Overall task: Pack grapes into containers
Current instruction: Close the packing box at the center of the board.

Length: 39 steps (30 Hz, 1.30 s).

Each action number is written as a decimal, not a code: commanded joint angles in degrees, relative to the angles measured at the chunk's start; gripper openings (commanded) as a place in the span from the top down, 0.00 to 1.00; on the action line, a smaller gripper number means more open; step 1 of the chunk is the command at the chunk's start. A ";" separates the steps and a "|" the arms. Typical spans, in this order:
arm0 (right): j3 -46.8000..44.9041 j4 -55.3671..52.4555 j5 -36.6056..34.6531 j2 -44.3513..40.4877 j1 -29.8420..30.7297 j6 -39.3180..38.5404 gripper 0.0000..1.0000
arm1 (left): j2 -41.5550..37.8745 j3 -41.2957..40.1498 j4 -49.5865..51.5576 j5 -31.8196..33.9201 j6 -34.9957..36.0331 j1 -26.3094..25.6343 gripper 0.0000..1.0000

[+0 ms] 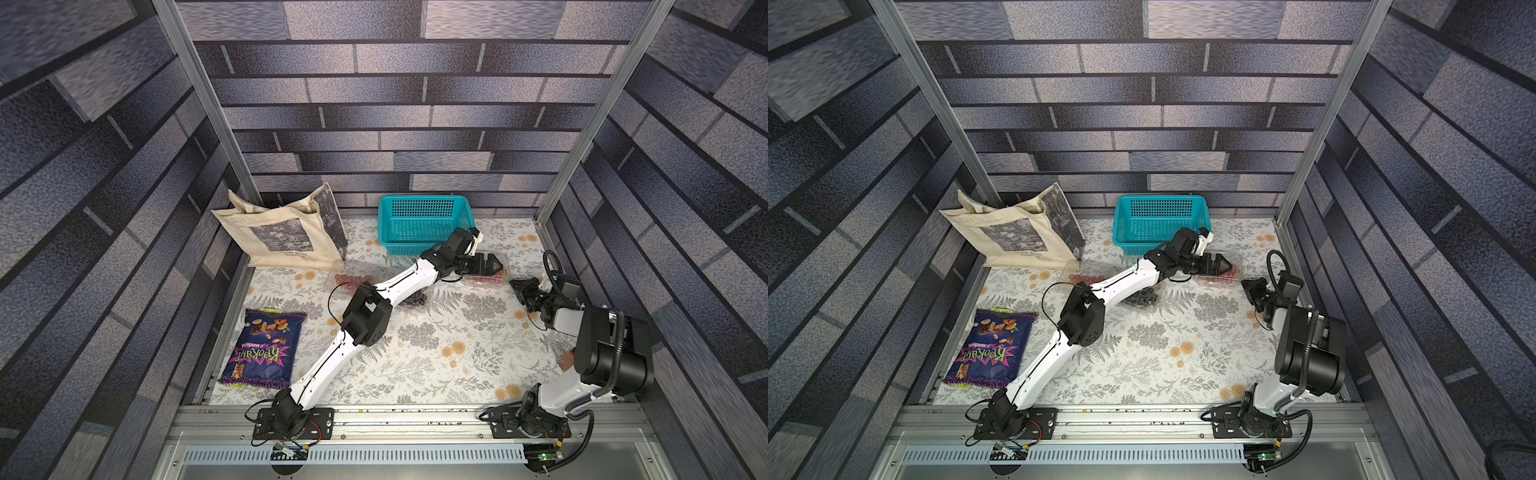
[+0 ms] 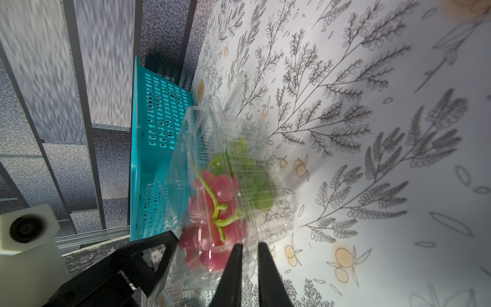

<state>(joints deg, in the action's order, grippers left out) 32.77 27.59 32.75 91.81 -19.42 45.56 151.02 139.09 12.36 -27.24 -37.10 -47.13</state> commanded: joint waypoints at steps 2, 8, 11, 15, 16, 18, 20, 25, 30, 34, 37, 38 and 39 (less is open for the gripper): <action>-1.45 -0.11 0.06 1.80 -0.19 -0.27 0.87 | 2.24 1.10 2.24 -0.62 -0.97 0.55 0.00; -2.05 1.20 0.21 2.76 -0.18 -0.13 0.87 | 2.44 1.19 2.44 -0.53 -0.97 0.55 0.00; -2.43 1.74 0.37 3.18 -0.09 -0.12 0.87 | 2.52 1.09 2.45 -0.52 -1.02 0.55 0.00; -2.67 2.61 0.40 3.59 -0.09 -0.07 0.87 | 2.63 1.10 2.49 -0.52 -1.03 0.64 0.00; -2.79 3.00 0.46 3.70 -0.09 -0.02 0.87 | 2.62 1.05 2.49 -0.53 -1.00 0.63 0.00; -2.89 3.93 0.79 4.15 -0.09 0.34 0.86 | 2.70 1.04 2.49 -0.53 -1.00 0.63 0.00; -2.80 4.46 0.97 4.84 -0.09 0.74 0.84 | 2.70 1.05 2.41 -0.53 -0.95 0.64 0.00; -3.50 8.11 1.56 5.84 -0.09 2.29 0.78 | 2.85 1.10 2.45 -0.61 -0.91 0.88 0.00; -3.19 9.11 2.04 6.68 0.03 2.73 0.81 | 2.97 1.16 2.35 -0.69 -1.01 1.01 0.00; -2.98 9.57 1.99 7.15 0.26 2.99 0.83 | 3.04 1.09 2.37 -0.70 -0.99 1.06 0.00; -3.22 10.00 1.62 7.35 0.51 3.24 0.84 | 3.05 1.07 2.48 -0.72 -1.00 1.04 0.00; -3.17 10.15 1.48 7.41 0.52 3.31 0.84 | 3.05 1.10 2.49 -0.70 -0.98 1.00 0.00; -3.30 10.31 1.56 7.50 0.61 3.47 0.84 | 3.05 1.04 2.49 -0.70 -1.02 1.04 0.00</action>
<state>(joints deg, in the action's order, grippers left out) 30.89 40.62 35.27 97.38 -19.38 49.08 151.48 139.26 11.60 -27.27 -37.12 -46.39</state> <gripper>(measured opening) 0.160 0.999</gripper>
